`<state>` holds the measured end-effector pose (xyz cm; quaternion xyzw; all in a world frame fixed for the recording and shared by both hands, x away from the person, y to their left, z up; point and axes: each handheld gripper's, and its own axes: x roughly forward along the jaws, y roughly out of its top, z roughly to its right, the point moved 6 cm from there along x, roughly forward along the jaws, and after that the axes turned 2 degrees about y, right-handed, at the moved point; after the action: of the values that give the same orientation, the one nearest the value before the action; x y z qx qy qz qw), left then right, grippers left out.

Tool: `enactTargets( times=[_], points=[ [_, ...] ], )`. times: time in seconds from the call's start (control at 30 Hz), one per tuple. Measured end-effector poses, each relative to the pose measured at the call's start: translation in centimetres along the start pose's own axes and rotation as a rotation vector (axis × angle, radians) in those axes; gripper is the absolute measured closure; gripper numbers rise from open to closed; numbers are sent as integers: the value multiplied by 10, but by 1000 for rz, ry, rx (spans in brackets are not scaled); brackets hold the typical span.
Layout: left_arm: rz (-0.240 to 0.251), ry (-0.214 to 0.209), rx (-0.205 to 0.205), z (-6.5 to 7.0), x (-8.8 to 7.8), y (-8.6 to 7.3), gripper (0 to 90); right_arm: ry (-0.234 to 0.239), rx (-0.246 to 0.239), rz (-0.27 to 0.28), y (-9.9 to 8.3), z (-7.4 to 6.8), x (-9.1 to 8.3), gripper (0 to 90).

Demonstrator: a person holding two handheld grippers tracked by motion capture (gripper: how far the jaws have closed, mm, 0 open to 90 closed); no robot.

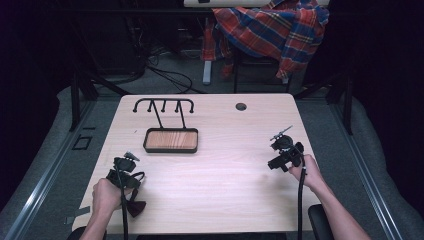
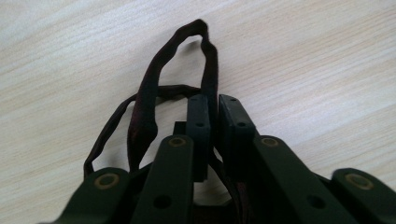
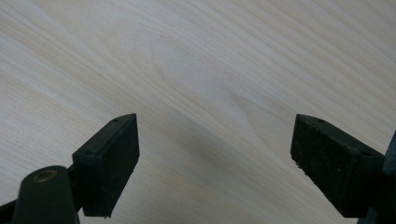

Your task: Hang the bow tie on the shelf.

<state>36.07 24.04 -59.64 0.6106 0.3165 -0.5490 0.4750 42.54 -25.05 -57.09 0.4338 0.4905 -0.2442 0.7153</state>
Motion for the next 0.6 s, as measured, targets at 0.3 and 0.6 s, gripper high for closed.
enactTargets(
  times=[0.3,0.6],
  points=[
    [8,-8,16,-1,-1,-1,886,-2,-11,-10,-1,0,0,152],
    [179,-48,-53,-12,-24,1,890,5,-16,-27,-2,1,1,153]
  ],
)
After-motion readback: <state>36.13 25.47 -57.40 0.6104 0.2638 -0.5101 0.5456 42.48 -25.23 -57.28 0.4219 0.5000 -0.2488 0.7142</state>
